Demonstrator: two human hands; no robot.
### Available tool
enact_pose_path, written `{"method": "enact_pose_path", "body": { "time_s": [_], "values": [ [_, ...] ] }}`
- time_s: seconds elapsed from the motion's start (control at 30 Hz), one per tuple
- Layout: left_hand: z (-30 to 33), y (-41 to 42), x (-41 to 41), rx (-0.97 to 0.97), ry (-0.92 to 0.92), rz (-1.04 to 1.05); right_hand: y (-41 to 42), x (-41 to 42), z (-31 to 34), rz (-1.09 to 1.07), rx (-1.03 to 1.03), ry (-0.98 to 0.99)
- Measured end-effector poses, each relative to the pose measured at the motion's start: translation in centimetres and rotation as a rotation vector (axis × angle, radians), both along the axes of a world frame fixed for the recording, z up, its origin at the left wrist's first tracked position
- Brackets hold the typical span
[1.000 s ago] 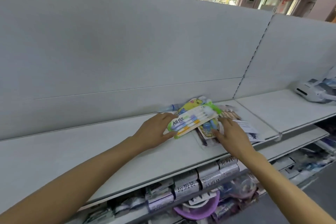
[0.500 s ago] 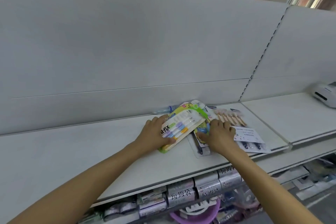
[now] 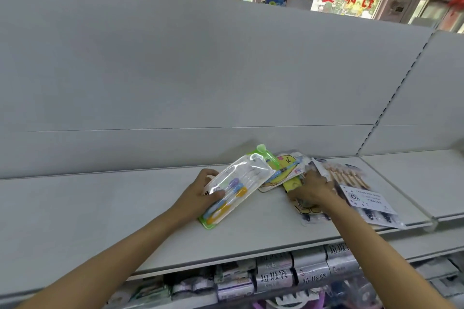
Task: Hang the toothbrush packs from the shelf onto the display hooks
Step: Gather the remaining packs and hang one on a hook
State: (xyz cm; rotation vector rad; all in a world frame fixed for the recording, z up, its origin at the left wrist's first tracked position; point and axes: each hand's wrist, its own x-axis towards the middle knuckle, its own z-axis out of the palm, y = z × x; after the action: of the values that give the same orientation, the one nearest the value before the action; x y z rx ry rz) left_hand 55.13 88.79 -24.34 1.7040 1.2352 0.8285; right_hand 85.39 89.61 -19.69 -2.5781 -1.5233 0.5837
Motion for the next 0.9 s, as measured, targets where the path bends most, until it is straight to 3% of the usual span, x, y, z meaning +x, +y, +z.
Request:
{"method": "enact_pose_path", "body": {
  "time_s": [0.2,0.5,0.73,0.9],
  "values": [
    [0.4,-1.8,-3.4,-0.019,-0.023,-0.046,-0.6,-2.2,-0.8,-0.056,0.167,-0.071],
    [2.4,-3.3,-9.8,-0.121,-0.274,0.056,-3.2,-4.9,1.0,-0.283,0.734,0.186],
    [3.9,-6.0,-18.4,-0.174,-0.397,0.02,-10.0,-16.6,2.7,-0.386,1.014,0.434],
    [4.7,-8.7,-24.7,-0.155,-0.388,0.011,-14.3,-26.3,3.8,-0.326,1.046,0.553]
  ]
}}
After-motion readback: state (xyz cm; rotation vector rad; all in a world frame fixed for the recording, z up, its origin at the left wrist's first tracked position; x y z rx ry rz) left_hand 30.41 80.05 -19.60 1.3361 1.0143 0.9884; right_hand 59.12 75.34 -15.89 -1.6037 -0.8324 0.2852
